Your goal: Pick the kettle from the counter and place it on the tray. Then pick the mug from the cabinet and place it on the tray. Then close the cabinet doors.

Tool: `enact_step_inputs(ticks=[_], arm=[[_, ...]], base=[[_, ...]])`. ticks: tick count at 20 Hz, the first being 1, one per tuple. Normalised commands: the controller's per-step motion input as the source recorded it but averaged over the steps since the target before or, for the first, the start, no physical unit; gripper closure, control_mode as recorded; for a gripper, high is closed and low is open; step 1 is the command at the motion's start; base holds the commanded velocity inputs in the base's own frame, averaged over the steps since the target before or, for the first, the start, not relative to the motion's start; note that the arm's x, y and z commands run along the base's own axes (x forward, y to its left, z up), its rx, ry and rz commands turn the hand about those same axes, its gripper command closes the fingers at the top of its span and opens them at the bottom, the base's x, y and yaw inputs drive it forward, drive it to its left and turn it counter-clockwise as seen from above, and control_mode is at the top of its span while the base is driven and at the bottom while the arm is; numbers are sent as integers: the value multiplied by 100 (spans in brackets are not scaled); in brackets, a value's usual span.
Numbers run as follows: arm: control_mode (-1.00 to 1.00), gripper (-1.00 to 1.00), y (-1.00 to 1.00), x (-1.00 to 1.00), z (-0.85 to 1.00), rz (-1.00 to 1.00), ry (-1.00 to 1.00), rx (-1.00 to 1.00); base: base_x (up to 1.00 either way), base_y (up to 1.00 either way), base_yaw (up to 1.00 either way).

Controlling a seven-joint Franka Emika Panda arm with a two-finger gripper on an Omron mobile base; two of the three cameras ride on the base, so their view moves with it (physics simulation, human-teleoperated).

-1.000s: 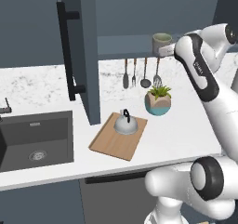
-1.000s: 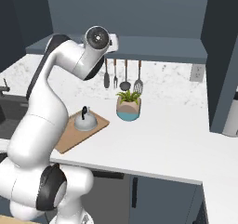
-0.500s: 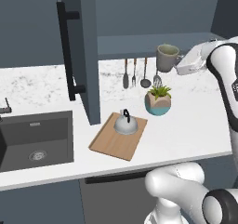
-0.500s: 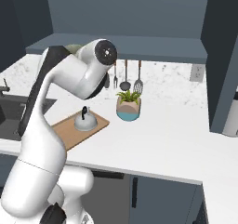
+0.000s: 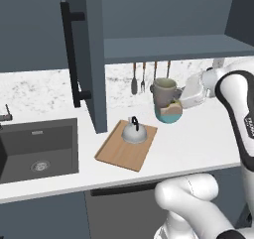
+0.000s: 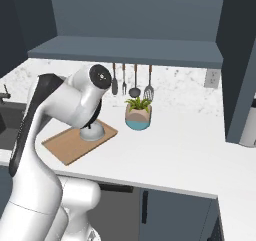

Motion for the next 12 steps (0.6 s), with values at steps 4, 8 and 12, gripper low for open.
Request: enact_step_inputs(ticks=[4,8,12], arm=[[-100,100,39,0,-99,1,24,0],[-100,100,36,0,-100,1,20,0],[-100,100,26,1,-96,1,17,0]], base=[[0,0,0],[0,0,0],[0,0,0]])
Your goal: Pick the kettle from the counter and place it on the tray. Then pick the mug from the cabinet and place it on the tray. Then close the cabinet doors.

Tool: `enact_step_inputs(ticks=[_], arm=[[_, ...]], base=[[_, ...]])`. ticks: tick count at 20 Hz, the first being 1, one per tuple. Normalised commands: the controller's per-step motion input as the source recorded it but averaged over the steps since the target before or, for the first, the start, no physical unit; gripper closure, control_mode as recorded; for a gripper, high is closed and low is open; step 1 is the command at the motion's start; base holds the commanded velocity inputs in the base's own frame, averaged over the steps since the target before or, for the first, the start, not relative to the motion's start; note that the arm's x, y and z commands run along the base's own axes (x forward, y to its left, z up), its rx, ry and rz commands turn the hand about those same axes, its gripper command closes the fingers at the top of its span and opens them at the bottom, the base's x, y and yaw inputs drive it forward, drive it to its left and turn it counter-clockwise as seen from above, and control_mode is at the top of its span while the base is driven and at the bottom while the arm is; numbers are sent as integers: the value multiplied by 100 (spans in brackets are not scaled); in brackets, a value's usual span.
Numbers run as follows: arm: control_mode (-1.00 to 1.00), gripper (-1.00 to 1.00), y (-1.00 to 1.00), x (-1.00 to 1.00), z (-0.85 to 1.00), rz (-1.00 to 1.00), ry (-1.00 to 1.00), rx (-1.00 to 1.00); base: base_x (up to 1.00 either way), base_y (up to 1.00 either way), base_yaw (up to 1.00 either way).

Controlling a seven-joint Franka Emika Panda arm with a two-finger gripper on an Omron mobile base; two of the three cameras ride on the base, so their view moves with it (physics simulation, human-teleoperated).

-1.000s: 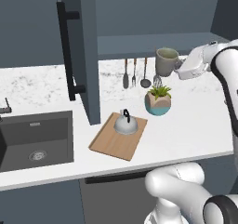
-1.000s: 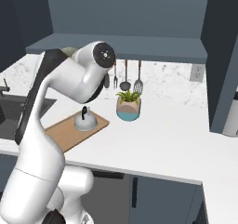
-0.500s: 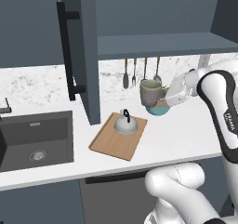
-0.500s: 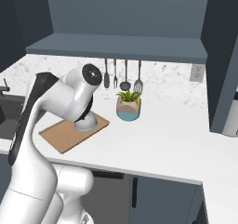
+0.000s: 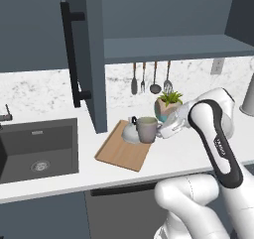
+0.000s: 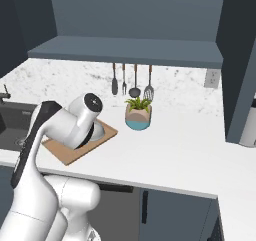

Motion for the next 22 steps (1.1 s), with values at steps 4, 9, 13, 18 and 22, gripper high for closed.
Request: enact_step_inputs(ticks=[4,9,13,18,22], arm=[[-100,100,11,2,-80,0,15,0],[-100,100,3,14,-65,0,7,1],[-100,100,0,21,-31,0,-2,5],[-100,100,0,26,-5,0,-11,8],[-100,100,1,29,-26,0,-4,0]], base=[[0,0,0],[0,0,0],[0,0,0],[0,0,0],[0,0,0]])
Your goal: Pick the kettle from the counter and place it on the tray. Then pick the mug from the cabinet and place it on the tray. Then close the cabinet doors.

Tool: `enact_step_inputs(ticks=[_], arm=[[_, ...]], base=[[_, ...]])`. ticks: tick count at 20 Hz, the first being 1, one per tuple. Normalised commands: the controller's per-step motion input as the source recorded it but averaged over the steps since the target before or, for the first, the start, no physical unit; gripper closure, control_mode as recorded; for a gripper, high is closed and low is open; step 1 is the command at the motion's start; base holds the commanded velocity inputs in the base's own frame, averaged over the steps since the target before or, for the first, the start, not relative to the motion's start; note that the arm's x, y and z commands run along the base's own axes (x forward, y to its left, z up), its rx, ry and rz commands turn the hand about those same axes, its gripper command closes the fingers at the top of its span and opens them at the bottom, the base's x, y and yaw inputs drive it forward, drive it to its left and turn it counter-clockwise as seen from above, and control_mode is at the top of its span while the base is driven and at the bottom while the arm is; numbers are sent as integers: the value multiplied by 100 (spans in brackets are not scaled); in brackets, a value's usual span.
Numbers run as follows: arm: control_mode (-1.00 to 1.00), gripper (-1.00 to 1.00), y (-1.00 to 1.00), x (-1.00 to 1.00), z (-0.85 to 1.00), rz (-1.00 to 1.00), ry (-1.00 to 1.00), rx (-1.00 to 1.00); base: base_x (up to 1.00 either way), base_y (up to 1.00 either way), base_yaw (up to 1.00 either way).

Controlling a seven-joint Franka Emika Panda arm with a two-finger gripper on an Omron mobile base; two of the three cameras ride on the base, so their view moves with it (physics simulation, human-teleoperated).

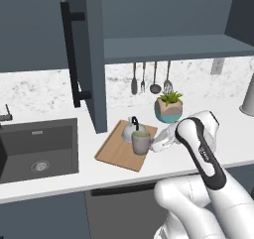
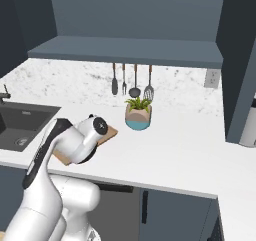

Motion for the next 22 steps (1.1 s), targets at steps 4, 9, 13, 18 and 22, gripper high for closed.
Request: enact_step_inputs(ticks=[4,9,13,18,22], arm=[[-100,100,1,28,-26,0,0,0],[-100,100,0,30,-26,0,0,0],[-100,100,2,14,-46,0,-3,-3],[-100,100,0,6,-41,0,-12,-1],[-100,100,5,3,-35,0,-21,0]], base=[[0,0,0],[0,0,0],[0,0,0],[0,0,0],[0,0,0]])
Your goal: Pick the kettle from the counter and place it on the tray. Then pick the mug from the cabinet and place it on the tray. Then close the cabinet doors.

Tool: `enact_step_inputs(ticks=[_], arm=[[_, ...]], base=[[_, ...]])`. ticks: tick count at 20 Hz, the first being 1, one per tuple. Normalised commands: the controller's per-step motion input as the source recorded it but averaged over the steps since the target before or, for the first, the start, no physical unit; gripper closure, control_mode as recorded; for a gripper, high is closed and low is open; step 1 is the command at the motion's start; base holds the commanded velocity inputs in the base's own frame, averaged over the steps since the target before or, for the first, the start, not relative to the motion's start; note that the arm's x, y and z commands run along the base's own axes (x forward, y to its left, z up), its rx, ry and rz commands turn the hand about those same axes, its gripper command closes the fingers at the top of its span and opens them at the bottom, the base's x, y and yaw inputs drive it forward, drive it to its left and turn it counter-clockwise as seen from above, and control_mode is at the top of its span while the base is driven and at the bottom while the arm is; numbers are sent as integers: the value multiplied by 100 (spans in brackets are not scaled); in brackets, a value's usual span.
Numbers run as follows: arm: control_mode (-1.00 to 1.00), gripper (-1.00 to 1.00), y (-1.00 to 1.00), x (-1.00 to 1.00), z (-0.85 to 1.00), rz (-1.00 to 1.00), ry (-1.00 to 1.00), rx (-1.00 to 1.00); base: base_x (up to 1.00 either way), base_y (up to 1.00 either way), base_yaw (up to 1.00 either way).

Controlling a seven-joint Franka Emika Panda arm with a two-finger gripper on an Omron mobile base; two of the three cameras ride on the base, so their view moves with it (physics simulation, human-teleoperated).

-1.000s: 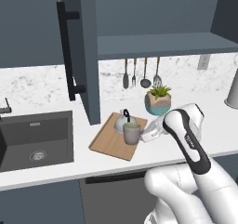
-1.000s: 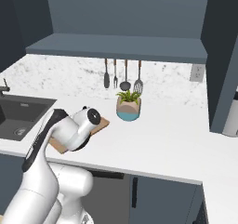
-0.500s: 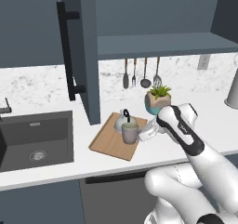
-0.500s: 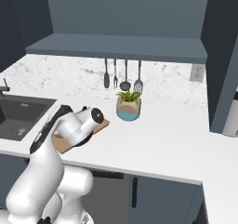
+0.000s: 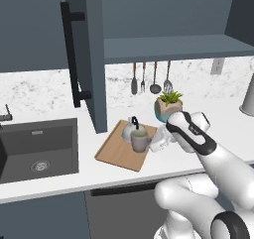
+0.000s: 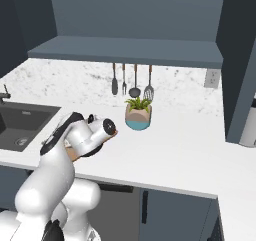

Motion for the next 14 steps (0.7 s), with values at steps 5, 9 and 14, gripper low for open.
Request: enact_step_inputs(ticks=[5,9,14], arm=[[-100,100,12,0,-34,0,-10,-4],[-100,100,27,0,-42,0,-4,-8],[-100,100,19,2,-36,0,-1,-3]], base=[[0,0,0],[0,0,0],[0,0,0]])
